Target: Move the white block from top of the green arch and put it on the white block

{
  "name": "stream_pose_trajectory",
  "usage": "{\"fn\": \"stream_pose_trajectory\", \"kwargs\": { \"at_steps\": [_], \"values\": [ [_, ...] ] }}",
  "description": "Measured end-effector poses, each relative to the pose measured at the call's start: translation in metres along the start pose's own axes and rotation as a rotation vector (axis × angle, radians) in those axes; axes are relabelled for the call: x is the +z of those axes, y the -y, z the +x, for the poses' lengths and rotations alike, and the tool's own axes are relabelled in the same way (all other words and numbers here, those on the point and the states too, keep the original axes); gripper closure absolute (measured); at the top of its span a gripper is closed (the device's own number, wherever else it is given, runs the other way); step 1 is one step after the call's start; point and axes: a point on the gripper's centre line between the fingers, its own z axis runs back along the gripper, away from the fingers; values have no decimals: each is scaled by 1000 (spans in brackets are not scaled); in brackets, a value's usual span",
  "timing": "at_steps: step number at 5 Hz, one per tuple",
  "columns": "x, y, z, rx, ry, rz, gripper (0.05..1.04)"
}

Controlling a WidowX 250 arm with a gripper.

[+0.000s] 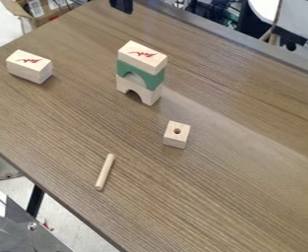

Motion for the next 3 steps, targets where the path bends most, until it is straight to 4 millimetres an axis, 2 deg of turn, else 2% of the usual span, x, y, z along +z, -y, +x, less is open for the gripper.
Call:
{"fn": "stream_pose_trajectory", "kwargs": {
  "at_steps": [1,2,3],
  "values": [
    [-10,-2,-2,-3,-10,32,84],
    [-34,6,0,-26,-6,101,83],
    [-42,20,7,-31,11,115,83]
  ]
}}
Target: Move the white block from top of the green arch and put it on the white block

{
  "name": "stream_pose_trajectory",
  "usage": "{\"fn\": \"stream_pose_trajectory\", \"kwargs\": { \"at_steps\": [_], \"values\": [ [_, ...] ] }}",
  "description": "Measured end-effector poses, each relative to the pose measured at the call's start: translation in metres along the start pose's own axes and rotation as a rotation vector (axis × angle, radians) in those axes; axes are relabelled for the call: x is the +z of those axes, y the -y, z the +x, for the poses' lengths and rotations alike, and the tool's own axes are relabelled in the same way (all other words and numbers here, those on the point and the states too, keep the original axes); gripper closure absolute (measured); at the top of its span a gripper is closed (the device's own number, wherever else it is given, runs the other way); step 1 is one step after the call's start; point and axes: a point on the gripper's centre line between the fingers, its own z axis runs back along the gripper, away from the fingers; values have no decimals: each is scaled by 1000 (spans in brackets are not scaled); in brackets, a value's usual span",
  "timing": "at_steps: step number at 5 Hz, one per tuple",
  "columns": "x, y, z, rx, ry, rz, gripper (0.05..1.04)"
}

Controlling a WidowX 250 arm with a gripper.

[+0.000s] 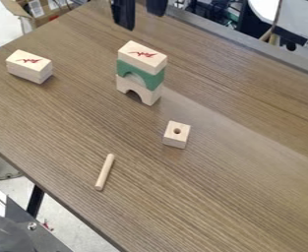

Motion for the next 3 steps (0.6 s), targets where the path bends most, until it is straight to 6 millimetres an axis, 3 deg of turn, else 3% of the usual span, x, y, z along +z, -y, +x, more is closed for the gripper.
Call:
{"fn": "stream_pose_trajectory", "kwargs": {
  "at_steps": [1,3],
  "values": [
    [-6,11,1,-10,9,5,84],
    [-10,10,2,16,3,31,84]
  ]
}}
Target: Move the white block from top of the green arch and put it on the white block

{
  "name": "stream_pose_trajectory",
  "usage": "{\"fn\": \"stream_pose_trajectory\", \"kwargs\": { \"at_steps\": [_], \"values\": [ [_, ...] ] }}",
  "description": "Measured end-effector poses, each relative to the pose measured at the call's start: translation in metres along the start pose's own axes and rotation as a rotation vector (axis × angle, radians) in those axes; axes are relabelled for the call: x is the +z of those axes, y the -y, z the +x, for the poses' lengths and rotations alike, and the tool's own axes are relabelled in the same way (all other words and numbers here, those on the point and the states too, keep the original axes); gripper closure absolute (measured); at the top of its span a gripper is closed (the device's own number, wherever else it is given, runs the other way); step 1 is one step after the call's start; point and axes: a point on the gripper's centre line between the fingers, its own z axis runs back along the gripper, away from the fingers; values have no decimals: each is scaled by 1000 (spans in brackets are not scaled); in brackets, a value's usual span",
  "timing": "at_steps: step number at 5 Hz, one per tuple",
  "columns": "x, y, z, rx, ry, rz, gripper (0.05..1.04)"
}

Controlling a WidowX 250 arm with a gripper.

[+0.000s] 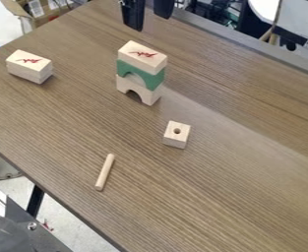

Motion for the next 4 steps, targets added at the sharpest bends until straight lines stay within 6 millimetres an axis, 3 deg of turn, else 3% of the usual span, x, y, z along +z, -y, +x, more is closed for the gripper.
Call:
{"fn": "stream_pose_trajectory", "kwargs": {
  "at_steps": [4],
  "values": [
    [-23,-19,2,53,-24,68,83]
  ]
}}
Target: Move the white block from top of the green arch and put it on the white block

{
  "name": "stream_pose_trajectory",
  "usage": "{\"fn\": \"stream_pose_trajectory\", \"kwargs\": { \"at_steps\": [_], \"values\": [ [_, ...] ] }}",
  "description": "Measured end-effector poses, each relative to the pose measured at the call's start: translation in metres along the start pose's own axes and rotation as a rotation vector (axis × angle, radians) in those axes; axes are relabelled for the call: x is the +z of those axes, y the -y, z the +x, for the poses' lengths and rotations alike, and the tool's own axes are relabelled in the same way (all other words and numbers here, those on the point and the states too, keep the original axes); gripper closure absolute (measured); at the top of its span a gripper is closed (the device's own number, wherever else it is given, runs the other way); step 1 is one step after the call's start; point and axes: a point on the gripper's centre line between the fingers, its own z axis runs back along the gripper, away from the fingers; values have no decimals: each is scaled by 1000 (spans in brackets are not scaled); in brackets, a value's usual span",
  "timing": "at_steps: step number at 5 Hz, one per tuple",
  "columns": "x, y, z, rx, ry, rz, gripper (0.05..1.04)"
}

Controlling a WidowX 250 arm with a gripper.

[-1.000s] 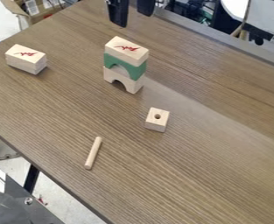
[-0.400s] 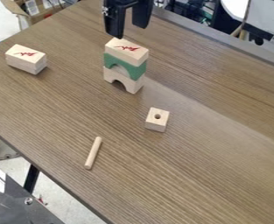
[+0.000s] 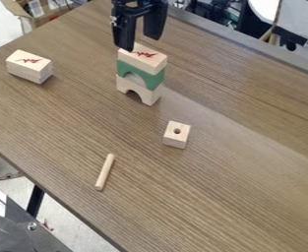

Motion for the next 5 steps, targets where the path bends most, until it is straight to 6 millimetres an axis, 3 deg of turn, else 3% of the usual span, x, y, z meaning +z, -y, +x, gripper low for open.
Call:
{"fn": "stream_pose_trajectory", "kwargs": {
  "at_steps": [3,4,5],
  "values": [
    [-24,-5,-2,90,-22,-18,115],
    [-30,-6,-1,105,-36,-33,390],
    [-25,-7,1,104,-25,-51,483]
  ]
}}
